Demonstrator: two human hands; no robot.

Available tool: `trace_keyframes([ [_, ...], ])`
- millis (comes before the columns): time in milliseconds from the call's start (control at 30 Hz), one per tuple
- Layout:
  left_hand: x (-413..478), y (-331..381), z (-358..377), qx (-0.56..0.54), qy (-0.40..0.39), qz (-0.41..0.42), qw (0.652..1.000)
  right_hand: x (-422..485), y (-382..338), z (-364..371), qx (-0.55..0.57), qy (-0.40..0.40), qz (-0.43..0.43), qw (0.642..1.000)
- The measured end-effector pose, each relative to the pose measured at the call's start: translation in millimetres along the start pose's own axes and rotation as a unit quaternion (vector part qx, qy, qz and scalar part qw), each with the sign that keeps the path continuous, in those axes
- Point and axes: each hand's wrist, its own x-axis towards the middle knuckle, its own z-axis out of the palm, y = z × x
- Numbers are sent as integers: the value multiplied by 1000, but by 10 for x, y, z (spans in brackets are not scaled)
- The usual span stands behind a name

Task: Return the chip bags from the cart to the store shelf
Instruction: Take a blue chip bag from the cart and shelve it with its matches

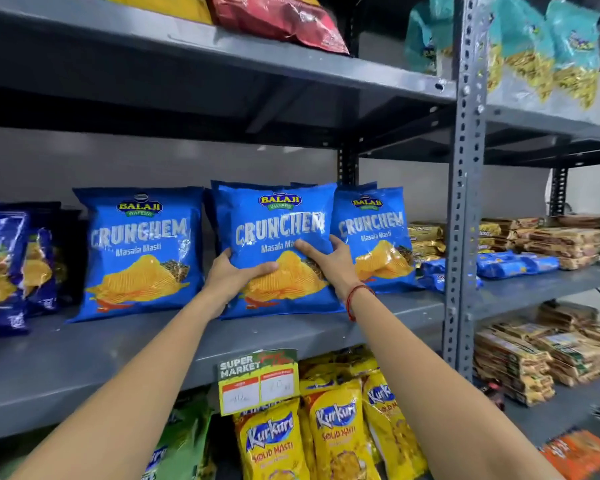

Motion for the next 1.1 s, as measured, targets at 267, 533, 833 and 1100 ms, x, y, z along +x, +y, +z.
trace_keyframes([
  [267, 86, -38, 23, 32, 22, -19, 999, 65, 74, 57, -51, 8, 9, 999],
  [533, -318, 91, 267, 167, 203, 203, 943, -392, -35, -220, -25, 89, -51, 994],
  [833, -1386, -398, 1419, 80, -6, 300, 951, -1803, 484, -1238, -65, 206, -41, 976],
  [1100, -2304, -1614, 2740, 116, -264, 108, 952, -3634, 1761, -2325, -113, 344, 224, 905],
])
